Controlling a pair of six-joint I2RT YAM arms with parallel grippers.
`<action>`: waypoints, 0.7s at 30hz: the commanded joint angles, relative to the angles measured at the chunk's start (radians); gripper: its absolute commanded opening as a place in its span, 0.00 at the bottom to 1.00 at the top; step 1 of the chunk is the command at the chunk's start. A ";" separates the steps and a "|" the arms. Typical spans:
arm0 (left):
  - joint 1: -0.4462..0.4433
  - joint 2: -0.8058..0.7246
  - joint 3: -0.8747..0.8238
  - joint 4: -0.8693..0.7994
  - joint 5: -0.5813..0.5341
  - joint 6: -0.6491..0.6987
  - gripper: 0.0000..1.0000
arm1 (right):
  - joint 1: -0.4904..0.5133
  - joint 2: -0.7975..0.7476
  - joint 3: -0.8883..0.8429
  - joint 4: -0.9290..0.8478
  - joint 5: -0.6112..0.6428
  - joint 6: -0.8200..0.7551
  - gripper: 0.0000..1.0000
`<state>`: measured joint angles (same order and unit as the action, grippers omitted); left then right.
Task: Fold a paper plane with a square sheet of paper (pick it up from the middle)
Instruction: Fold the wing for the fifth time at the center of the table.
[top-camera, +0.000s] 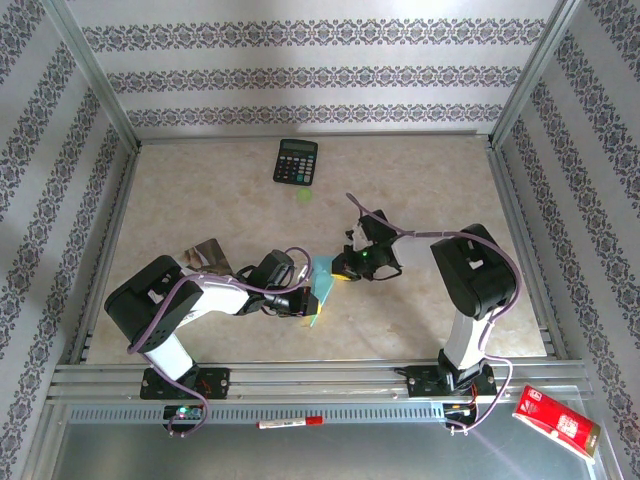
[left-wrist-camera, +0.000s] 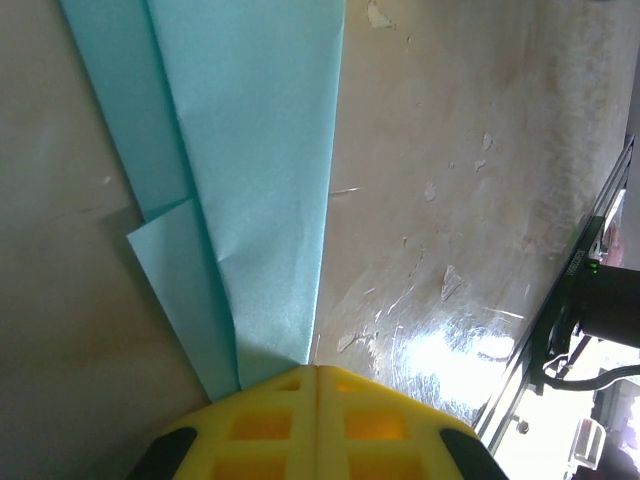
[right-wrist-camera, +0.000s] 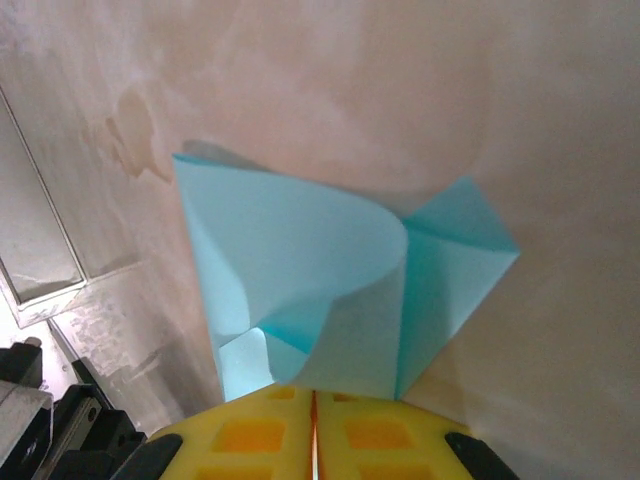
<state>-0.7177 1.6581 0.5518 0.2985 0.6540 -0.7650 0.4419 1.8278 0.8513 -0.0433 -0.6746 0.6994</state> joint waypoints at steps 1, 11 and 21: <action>-0.002 0.075 -0.062 -0.210 -0.087 0.050 0.00 | -0.070 0.043 0.037 -0.014 0.183 -0.035 0.11; -0.002 0.075 -0.064 -0.210 -0.087 0.053 0.00 | -0.136 0.108 0.114 -0.083 0.216 -0.059 0.10; -0.003 0.056 -0.038 -0.226 -0.073 0.048 0.00 | -0.209 0.127 0.206 -0.142 0.211 -0.074 0.10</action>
<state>-0.7177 1.6569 0.5556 0.2890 0.6556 -0.7509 0.3199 1.9274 1.0286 -0.2207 -0.6994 0.6598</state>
